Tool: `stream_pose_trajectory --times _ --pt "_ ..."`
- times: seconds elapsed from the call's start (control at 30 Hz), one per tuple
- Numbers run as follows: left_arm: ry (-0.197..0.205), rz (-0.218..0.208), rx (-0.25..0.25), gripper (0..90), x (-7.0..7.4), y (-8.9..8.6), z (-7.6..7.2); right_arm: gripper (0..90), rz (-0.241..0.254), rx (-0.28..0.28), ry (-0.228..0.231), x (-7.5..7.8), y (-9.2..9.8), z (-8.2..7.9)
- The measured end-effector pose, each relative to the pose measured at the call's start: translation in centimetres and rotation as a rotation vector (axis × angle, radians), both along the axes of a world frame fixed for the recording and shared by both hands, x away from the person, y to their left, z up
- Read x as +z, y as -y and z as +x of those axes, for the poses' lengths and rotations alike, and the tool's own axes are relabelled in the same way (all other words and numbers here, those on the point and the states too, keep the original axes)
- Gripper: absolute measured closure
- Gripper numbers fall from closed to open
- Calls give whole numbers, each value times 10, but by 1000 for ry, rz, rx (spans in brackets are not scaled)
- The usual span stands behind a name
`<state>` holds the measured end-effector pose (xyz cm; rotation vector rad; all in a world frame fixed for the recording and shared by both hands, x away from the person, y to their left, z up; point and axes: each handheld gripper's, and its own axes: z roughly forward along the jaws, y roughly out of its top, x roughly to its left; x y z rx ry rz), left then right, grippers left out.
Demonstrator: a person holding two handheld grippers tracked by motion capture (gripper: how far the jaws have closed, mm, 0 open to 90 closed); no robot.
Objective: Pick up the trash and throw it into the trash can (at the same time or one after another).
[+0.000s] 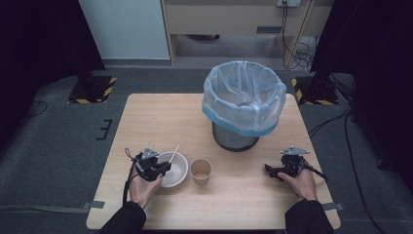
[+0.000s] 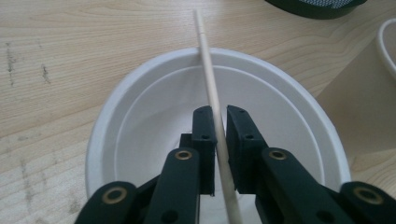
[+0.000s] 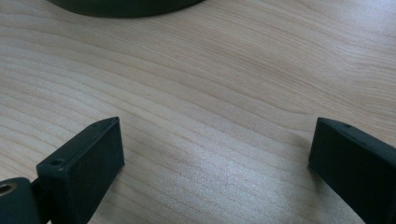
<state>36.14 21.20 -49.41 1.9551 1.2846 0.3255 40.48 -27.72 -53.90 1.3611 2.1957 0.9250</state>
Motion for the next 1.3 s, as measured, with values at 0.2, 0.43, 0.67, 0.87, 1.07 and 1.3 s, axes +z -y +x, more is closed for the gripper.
stream_pose_trajectory --times 0.2,0.43,0.67,0.87,1.07,1.3 --pt "1 26 -14 851 1 0 0 34 0 0 0 0 0 0" --pt "8 27 -15 852 3 0 0 34 0 0 0 0 0 0" --pt "54 -18 2 852 15 -7 -1 34 0 0 0 0 0 0" --pt "96 -55 6 852 24 -12 -3 34 0 0 0 0 0 0" --pt "149 -85 7 852 38 -15 -6 33 -1 1 2 0 0 0" --pt "213 -126 16 852 58 -20 -7 33 -1 0 0 0 0 0"
